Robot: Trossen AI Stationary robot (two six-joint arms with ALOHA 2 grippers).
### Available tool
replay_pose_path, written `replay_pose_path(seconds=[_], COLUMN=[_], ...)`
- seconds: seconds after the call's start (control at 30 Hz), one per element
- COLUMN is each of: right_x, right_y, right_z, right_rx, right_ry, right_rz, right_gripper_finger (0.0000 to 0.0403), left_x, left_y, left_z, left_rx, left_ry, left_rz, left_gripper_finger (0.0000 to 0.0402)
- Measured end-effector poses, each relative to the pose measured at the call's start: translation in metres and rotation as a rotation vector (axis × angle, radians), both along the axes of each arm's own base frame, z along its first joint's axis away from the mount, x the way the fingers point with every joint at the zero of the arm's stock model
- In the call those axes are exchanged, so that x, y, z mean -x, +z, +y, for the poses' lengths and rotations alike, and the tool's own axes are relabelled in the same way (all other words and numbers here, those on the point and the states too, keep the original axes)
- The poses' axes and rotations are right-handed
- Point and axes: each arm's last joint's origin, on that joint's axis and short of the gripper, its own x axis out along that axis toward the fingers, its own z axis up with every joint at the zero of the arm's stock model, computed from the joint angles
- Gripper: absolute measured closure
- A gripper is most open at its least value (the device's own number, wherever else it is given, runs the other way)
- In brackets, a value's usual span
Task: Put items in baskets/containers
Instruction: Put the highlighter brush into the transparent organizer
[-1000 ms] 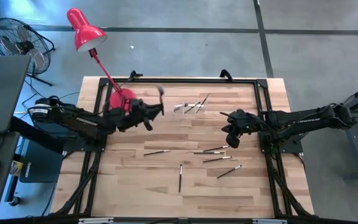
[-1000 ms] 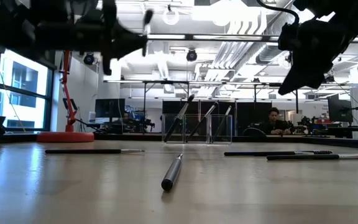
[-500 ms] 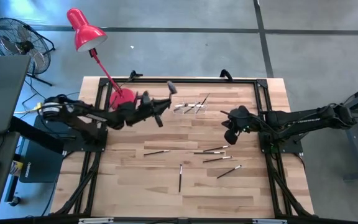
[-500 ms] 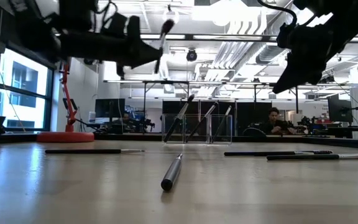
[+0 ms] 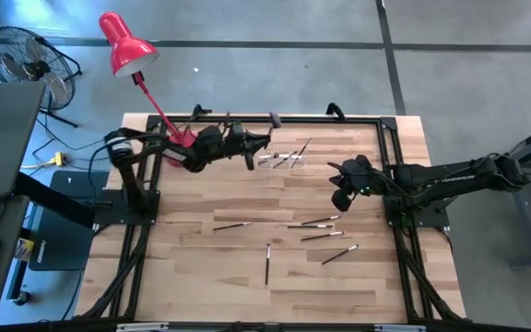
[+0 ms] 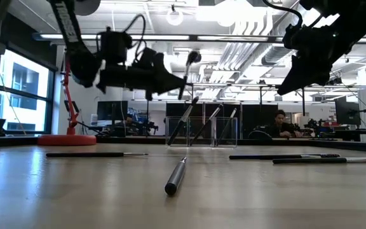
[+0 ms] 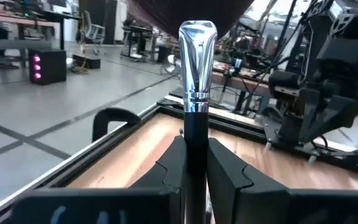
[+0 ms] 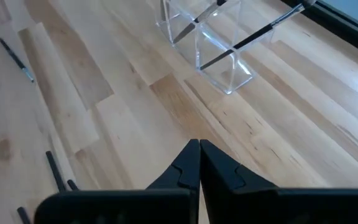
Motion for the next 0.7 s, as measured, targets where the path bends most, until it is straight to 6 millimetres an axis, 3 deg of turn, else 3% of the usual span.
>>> replay_pose_path(seconds=[0.2, 0.7], right_x=[0.000, 0.000], right_y=[0.000, 0.000], right_z=[-0.003, -0.007], right_rx=[-0.006, -0.026], right_ry=[-0.021, -0.050], right_rz=[-0.002, -0.010], right_gripper_finger=[0.0400, 0.0401], left_x=[-0.011, -0.001], left_y=[-0.020, -0.037], left_z=[0.006, 0.004], left_rx=[0.023, 0.063], left_ry=[-0.027, 0.069], left_rz=[0.050, 0.142], left_gripper_finger=[0.0369, 0.0369])
